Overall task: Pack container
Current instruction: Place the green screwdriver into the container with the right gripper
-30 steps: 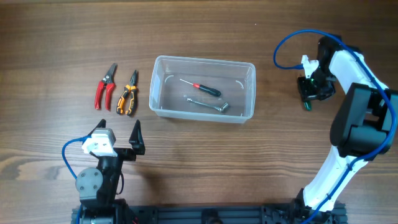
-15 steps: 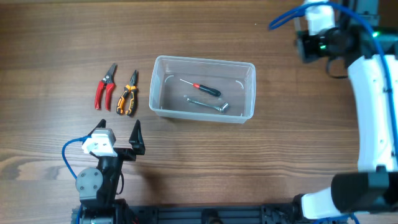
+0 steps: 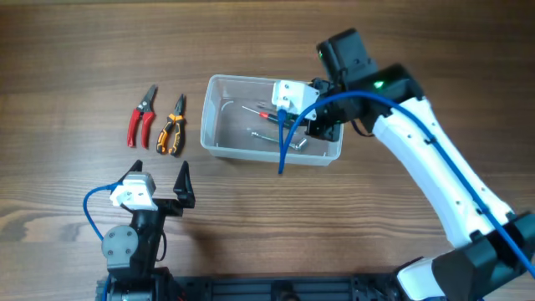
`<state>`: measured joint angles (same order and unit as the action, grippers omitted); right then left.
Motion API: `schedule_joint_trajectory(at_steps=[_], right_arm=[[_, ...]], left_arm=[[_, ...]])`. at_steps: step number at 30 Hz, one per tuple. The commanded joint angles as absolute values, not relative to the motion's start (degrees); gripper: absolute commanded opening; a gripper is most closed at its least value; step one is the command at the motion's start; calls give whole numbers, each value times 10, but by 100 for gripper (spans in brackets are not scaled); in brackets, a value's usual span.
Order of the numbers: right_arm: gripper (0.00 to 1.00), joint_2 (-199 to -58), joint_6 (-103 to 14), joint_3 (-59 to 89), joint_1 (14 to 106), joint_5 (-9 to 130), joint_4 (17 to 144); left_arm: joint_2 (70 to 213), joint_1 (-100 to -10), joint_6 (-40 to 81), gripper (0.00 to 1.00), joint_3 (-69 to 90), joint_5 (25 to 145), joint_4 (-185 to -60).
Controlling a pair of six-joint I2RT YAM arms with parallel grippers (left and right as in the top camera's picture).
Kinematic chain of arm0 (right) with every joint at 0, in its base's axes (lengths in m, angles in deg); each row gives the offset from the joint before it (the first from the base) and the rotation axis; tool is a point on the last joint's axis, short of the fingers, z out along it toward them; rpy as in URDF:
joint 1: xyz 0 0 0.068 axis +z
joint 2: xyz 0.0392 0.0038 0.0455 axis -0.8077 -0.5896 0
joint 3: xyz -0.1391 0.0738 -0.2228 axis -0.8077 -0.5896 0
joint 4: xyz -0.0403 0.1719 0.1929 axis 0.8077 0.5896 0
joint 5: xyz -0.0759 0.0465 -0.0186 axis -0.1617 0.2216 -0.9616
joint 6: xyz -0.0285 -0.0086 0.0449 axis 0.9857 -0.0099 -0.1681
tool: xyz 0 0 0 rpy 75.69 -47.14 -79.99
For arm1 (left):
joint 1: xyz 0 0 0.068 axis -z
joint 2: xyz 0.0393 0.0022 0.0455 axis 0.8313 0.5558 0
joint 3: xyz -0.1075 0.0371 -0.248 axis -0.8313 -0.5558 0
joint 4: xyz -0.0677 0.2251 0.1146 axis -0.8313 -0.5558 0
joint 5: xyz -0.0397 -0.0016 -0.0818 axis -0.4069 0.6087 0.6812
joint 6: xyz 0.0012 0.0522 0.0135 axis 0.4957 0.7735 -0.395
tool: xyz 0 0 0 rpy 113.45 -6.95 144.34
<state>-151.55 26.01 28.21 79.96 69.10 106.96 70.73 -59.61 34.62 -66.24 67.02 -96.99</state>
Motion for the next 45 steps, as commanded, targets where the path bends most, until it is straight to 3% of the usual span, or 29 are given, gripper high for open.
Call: schedule_joint_trajectory(at_steps=[1, 15, 16, 17, 18, 19, 29, 37, 39, 41, 45], right_arm=[[4, -1530, 260, 210, 801, 688, 1001], [4, -1723, 180, 176, 801, 688, 876], [16, -1729, 170, 176, 801, 688, 873], [49, -1735, 162, 176, 801, 688, 868], [65, -1738, 151, 176, 801, 688, 861], [68, -1740, 148, 176, 801, 688, 855], [68, -1722, 92, 222, 801, 708, 853], [62, -1625, -16, 405, 800, 686, 962], [66, -1596, -84, 434, 799, 574, 968], [78, -1568, -164, 441, 785, 458, 961], [83, -1551, -249, 441, 695, 393, 1015]], left_arm=[[702, -593, 355, 100, -665, 669, -969], [702, -593, 355, 100, -665, 669, -969], [702, -593, 355, 100, -665, 669, -969], [702, -593, 355, 100, -665, 669, -969], [702, -593, 355, 100, -665, 669, -969], [702, -593, 355, 100, -665, 669, -969], [702, -593, 355, 100, -665, 669, -969], [702, -593, 355, 100, -665, 669, -969], [702, -593, 355, 100, -665, 669, -969], [702, -593, 355, 100, -665, 669, -969], [702, -593, 355, 100, -665, 669, -969]])
